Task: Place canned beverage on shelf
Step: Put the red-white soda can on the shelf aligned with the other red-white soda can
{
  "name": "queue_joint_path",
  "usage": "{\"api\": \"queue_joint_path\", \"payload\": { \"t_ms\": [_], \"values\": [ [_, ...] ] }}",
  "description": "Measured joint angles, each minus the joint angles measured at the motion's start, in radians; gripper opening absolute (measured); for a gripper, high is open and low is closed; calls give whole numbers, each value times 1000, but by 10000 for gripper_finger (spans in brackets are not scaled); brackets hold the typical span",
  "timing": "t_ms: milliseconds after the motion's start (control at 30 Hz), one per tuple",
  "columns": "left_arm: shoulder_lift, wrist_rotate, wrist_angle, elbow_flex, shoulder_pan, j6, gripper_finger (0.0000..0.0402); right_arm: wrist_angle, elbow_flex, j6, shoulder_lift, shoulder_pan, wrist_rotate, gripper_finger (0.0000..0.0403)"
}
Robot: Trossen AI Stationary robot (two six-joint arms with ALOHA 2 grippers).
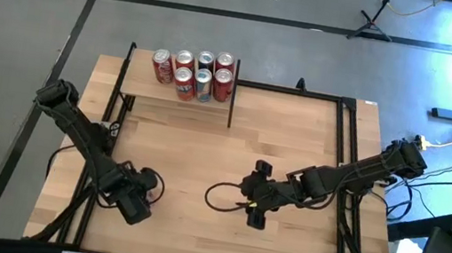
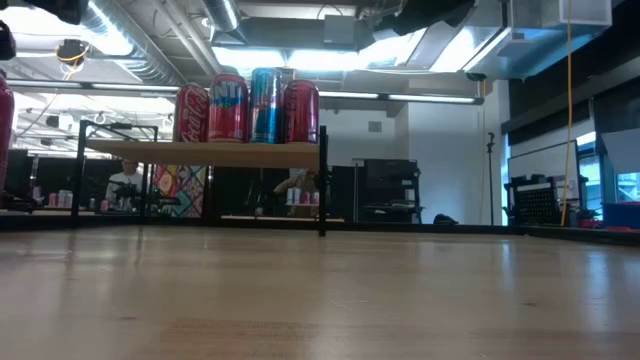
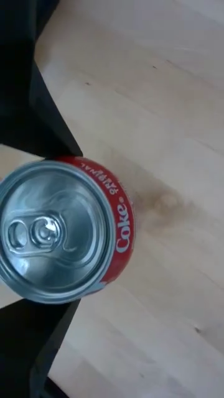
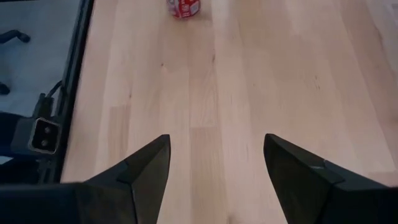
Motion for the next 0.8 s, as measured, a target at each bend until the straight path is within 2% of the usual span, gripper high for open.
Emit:
{"api": "queue_joint_path", "payload": {
  "t_ms": [133, 233, 400, 600, 800],
  "values": [
    [-6, 28, -1, 1, 18, 82, 265, 1, 0, -23, 0, 0, -13, 248],
    [-24, 56, -27, 18, 44, 156, 264, -2, 0, -40, -2, -5, -14, 248],
    [-89, 27, -154, 116, 114, 277, 264, -12, 0, -98, -34, -60, -48, 248],
    [-159, -34, -297, 266, 251, 487, 264, -50, 0, -157, -82, -211, -127, 248],
    [-203, -85, -448, 392, 444, 732, 264, -120, 0, -202, -131, -367, -170, 248]
  ]
}}
